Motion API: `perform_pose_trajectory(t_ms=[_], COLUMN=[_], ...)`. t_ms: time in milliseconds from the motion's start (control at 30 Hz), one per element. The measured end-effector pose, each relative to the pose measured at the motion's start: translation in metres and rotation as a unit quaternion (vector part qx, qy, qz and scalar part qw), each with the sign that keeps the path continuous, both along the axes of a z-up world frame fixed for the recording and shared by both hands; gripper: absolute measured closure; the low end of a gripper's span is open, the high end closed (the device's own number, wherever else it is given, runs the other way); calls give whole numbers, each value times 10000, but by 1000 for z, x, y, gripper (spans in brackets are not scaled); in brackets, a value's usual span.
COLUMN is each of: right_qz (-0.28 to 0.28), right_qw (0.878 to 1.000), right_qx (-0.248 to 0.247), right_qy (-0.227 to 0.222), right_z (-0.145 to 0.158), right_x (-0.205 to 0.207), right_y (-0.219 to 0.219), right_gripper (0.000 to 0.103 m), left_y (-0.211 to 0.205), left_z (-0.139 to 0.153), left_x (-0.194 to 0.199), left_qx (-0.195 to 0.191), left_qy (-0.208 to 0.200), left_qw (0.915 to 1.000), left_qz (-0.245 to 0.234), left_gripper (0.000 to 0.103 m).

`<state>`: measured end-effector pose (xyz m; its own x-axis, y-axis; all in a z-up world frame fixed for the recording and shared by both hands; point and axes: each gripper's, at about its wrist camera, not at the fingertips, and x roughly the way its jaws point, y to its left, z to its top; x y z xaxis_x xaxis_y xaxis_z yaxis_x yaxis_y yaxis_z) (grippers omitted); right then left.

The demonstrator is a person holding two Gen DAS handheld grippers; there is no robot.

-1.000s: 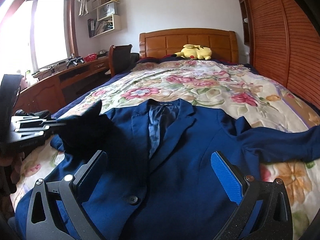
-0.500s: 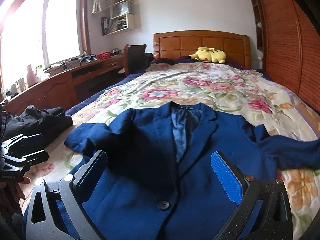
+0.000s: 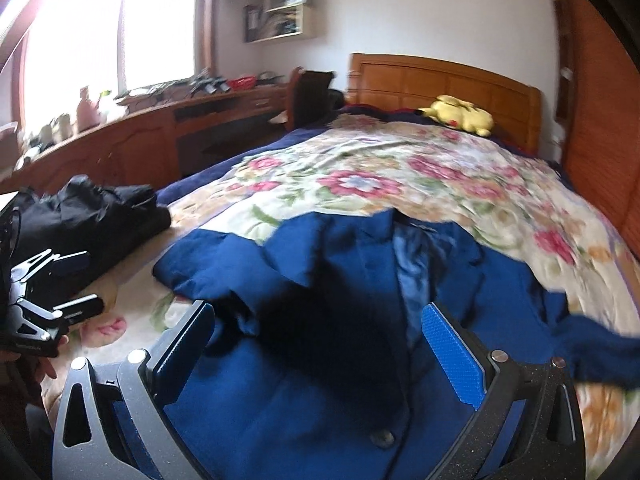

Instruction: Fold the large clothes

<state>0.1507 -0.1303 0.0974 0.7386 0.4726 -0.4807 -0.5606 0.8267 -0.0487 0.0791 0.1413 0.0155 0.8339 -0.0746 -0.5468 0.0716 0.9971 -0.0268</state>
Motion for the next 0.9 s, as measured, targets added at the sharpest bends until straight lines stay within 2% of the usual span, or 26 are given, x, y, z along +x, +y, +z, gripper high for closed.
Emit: perform_pose_trajectory(t_ms=[167, 433, 533, 600, 700, 767, 833, 900], right_qz=[426, 844, 914, 929, 945, 980, 948, 881], right_qw=[9984, 9871, 9810, 9778, 9770, 9774, 9798, 9852], right_qx=[-350, -1105, -1447, -1636, -1697, -1683, -1608, -1331], right_qy=[98, 796, 917, 926, 875, 820, 713, 627], right_z=[-4, -28, -33, -34, -32, -30, -29, -24], right_x=[23, 74, 87, 92, 95, 94, 90, 86], right_y=[34, 77, 87, 88, 94, 94, 101, 94], right_gripper=[4, 18, 33, 60, 82, 91, 93, 94], left_y=[12, 32, 37, 39, 40, 40, 39, 37], left_z=[-2, -7, -7, -5, -4, -4, -5, -6], left_x=[1, 3, 2, 1, -1, -1, -1, -1], left_qx=[-74, -202, -225, -250, -256, -262, -265, -251], left_qy=[25, 64, 2, -62, -99, -108, -95, -78], left_qw=[10000, 9994, 9991, 9989, 9988, 9987, 9988, 9989], left_qz=[46, 276, 368, 404, 407, 413, 398, 389], left_gripper=[10, 10, 10, 10, 10, 10, 10, 10])
